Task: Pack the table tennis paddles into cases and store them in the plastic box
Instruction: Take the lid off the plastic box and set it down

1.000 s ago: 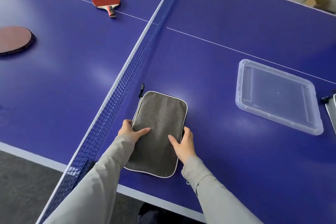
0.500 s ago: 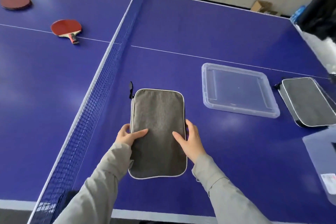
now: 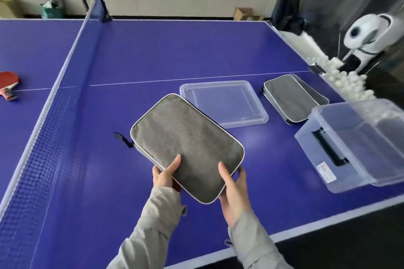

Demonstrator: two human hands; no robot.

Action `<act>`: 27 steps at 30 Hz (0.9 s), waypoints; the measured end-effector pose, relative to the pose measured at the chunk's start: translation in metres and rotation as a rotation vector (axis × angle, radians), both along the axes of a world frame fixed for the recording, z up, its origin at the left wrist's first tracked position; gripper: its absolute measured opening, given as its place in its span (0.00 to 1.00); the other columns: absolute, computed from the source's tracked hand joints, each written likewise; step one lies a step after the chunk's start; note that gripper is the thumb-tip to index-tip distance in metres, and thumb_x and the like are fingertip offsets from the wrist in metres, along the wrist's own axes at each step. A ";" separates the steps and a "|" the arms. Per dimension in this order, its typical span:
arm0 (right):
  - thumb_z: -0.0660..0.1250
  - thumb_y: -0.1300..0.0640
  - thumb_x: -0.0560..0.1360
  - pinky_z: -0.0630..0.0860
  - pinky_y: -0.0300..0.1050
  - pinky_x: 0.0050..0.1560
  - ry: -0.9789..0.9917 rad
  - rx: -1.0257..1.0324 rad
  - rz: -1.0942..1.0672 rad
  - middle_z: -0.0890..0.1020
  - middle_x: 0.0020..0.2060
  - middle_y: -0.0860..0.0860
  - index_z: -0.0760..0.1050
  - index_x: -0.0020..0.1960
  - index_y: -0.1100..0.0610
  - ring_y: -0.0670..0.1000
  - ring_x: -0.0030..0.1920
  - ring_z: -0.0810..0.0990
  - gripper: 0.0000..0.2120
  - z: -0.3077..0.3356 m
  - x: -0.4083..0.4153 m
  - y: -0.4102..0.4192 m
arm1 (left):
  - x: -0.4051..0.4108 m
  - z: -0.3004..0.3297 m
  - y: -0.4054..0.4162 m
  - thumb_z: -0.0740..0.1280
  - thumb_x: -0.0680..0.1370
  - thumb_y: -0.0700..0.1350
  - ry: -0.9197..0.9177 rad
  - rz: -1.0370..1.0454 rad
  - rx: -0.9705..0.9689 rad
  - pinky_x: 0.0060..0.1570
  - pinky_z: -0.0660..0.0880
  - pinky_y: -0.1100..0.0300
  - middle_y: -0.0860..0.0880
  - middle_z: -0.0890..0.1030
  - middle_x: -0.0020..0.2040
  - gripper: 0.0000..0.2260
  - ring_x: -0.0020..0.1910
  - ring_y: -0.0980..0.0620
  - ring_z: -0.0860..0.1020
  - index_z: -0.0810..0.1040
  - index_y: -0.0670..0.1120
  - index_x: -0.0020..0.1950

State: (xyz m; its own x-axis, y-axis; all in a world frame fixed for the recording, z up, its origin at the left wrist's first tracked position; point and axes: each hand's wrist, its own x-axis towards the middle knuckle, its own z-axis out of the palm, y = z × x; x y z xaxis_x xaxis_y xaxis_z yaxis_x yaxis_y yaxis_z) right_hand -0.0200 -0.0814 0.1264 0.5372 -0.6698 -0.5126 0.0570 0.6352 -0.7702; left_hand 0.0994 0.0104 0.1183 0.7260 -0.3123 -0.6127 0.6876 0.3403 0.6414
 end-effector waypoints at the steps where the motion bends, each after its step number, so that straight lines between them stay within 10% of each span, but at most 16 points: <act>1: 0.72 0.56 0.72 0.80 0.45 0.41 -0.014 0.000 -0.028 0.84 0.52 0.49 0.69 0.64 0.48 0.50 0.50 0.84 0.23 0.003 -0.012 -0.011 | -0.012 0.004 -0.010 0.75 0.62 0.39 -0.016 -0.024 -0.014 0.59 0.74 0.39 0.37 0.77 0.60 0.33 0.57 0.36 0.78 0.69 0.36 0.65; 13: 0.75 0.48 0.62 0.78 0.55 0.56 -0.052 -0.149 -0.137 0.83 0.55 0.47 0.76 0.60 0.46 0.51 0.56 0.82 0.26 0.054 -0.212 -0.163 | -0.136 0.030 -0.111 0.64 0.76 0.39 -0.194 -0.389 -0.102 0.36 0.80 0.56 0.47 0.78 0.42 0.04 0.34 0.52 0.81 0.73 0.47 0.50; 20: 0.73 0.46 0.64 0.81 0.49 0.43 -0.022 -0.243 -0.108 0.85 0.51 0.48 0.77 0.56 0.46 0.50 0.49 0.84 0.21 0.087 -0.321 -0.248 | -0.144 0.065 -0.161 0.68 0.68 0.60 -0.318 -0.555 -0.138 0.38 0.81 0.51 0.48 0.83 0.50 0.24 0.44 0.48 0.84 0.72 0.53 0.61; 27: 0.73 0.45 0.65 0.81 0.46 0.40 0.031 -0.298 -0.043 0.84 0.52 0.48 0.78 0.56 0.44 0.50 0.50 0.84 0.20 0.097 -0.366 -0.316 | -0.187 0.099 -0.249 0.77 0.56 0.50 -0.570 -0.809 -0.023 0.35 0.80 0.59 0.50 0.85 0.44 0.39 0.40 0.51 0.83 0.71 0.50 0.66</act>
State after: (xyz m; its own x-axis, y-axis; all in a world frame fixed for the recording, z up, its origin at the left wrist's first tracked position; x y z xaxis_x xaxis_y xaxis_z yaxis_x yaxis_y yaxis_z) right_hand -0.3855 -0.3973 0.2238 0.4928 -0.8148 -0.3052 0.0526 0.3780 -0.9243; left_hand -0.0876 -0.2383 0.2175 0.4733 -0.8516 -0.2255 0.3087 -0.0794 0.9478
